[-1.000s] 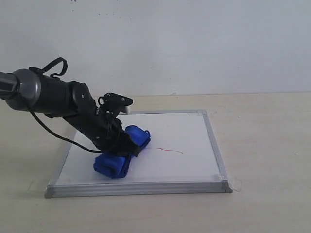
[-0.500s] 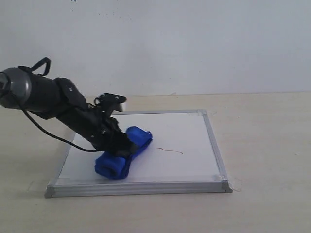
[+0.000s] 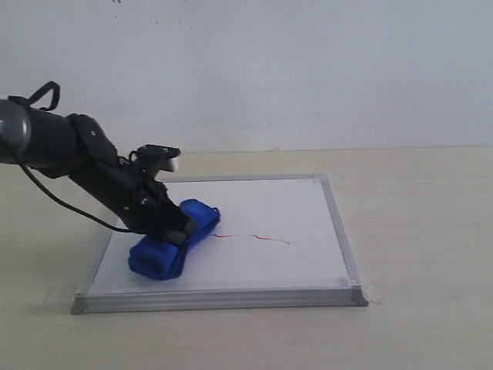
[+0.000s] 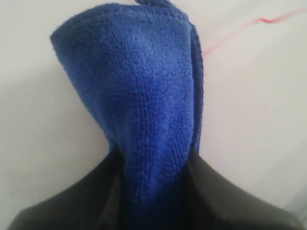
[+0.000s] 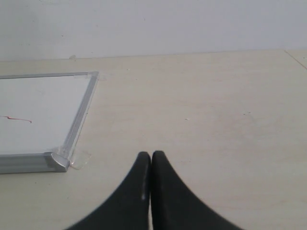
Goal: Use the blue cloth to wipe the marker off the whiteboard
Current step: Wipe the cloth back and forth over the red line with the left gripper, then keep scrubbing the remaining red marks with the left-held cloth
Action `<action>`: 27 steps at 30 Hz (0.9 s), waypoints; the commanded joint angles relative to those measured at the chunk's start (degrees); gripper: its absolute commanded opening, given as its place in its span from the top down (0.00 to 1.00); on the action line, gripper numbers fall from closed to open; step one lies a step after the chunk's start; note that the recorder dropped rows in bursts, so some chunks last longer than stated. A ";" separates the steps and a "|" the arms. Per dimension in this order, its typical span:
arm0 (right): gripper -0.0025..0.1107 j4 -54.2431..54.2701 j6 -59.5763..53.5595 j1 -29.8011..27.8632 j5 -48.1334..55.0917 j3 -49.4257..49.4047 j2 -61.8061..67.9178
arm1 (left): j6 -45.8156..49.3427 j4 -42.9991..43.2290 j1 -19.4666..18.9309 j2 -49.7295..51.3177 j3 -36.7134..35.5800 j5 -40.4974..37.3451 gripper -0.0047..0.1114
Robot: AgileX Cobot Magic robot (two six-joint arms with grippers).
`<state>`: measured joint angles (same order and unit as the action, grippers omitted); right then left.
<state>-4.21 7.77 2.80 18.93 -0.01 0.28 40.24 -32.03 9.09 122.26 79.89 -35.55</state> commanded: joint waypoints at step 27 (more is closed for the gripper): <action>0.98 -0.46 -0.03 -0.45 -0.42 0.01 -0.28 | -7.89 0.80 -2.67 0.05 0.40 10.09 0.93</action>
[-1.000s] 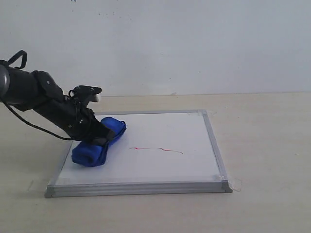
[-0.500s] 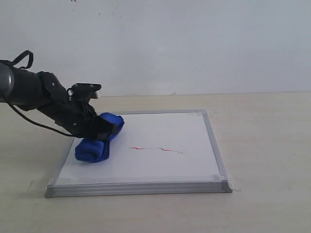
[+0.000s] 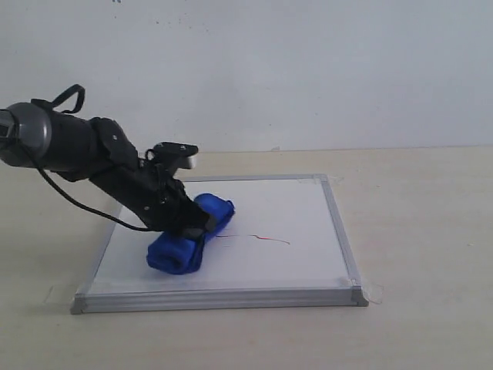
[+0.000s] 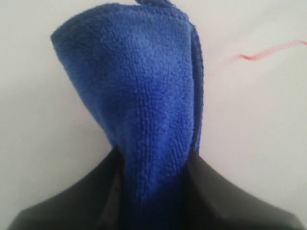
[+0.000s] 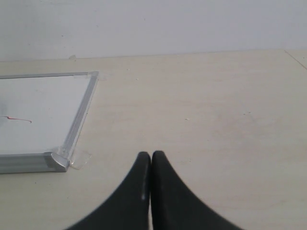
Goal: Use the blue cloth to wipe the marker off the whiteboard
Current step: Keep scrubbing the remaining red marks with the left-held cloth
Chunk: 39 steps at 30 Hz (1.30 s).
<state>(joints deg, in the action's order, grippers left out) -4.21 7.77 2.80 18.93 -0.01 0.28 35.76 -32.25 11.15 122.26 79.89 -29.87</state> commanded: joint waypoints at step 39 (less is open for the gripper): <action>0.98 -0.46 -0.03 -0.45 -0.42 0.01 -0.28 | -22.28 20.68 4.74 5.54 8.41 1.96 0.93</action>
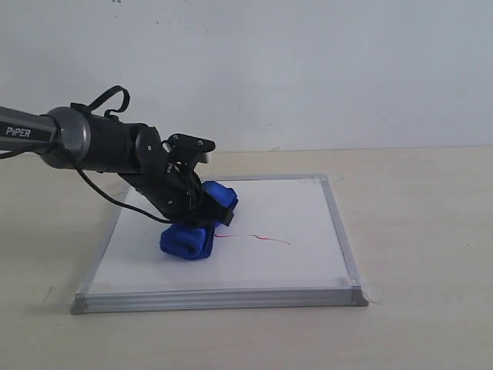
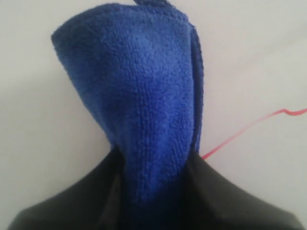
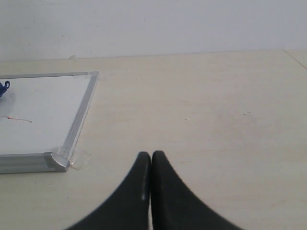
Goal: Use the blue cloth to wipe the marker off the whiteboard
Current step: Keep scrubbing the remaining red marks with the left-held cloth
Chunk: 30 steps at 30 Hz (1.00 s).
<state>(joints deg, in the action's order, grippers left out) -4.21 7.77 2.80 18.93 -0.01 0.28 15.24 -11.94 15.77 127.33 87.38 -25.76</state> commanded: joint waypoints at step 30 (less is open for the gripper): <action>0.98 -0.46 -0.03 -0.45 -0.53 0.01 -0.28 | -2.09 6.00 9.44 1.04 0.65 -6.79 0.93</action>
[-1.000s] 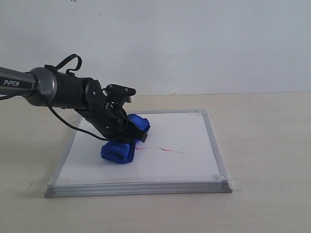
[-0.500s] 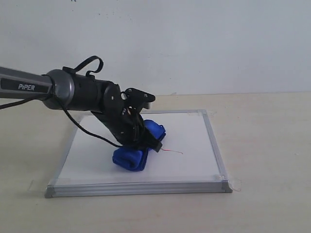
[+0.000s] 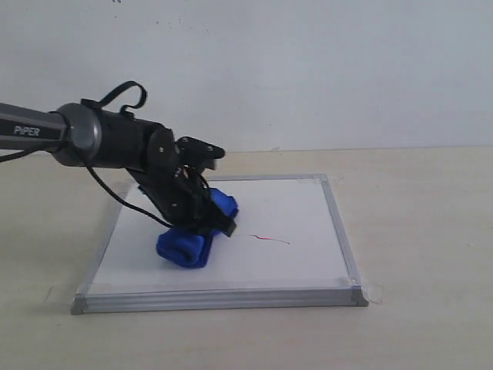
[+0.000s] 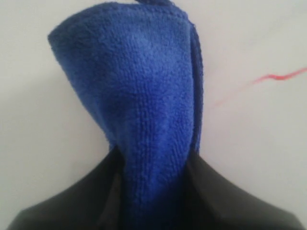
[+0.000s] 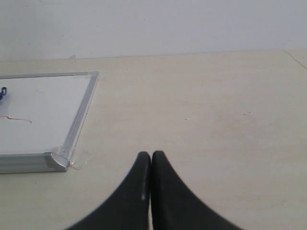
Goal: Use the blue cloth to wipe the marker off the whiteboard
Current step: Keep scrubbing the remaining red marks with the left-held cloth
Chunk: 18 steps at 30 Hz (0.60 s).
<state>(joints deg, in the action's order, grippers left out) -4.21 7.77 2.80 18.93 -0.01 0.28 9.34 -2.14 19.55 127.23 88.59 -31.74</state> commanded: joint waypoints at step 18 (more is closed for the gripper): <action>0.98 -0.46 -0.03 -0.45 -0.53 0.01 -0.28 | -0.61 -5.37 0.86 1.14 -0.55 0.82 0.93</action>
<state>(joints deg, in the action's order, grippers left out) -4.21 7.77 2.80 18.93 -0.01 0.28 5.10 -1.96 15.91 127.33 88.59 -31.48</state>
